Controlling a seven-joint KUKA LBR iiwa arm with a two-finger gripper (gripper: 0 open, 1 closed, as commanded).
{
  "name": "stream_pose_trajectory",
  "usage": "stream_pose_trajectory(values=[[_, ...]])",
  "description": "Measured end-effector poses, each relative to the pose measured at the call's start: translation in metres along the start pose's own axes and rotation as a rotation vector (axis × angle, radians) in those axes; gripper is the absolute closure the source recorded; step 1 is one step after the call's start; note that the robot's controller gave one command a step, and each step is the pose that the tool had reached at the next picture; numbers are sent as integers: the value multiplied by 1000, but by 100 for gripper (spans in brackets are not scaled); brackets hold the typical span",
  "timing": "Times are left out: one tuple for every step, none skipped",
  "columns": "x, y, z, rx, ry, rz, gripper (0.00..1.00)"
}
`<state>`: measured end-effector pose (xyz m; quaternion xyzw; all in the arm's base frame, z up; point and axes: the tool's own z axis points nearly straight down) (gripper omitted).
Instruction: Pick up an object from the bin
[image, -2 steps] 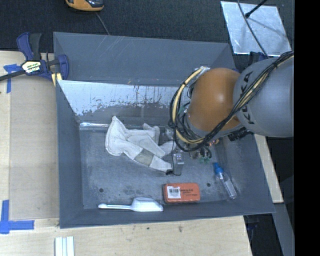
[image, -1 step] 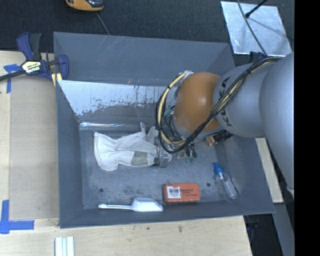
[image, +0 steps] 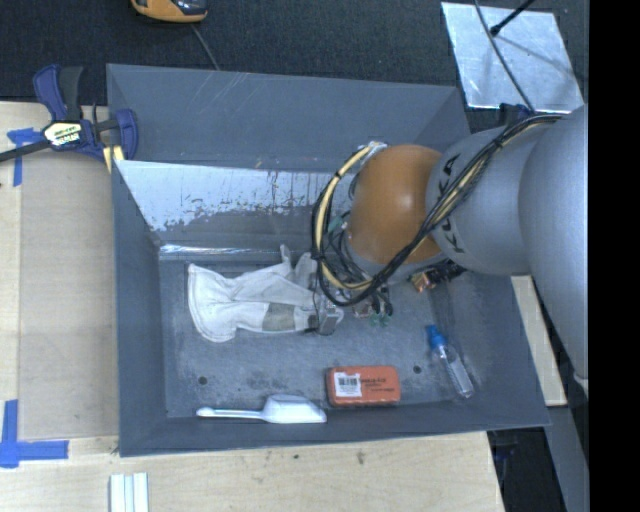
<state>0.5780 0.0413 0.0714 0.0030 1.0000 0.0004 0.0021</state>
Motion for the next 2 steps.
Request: stream_pose_trajectory(values=[[6, 7, -13, 2, 2, -56, 100], [20, 13, -215, 0, -4, 24, 100]])
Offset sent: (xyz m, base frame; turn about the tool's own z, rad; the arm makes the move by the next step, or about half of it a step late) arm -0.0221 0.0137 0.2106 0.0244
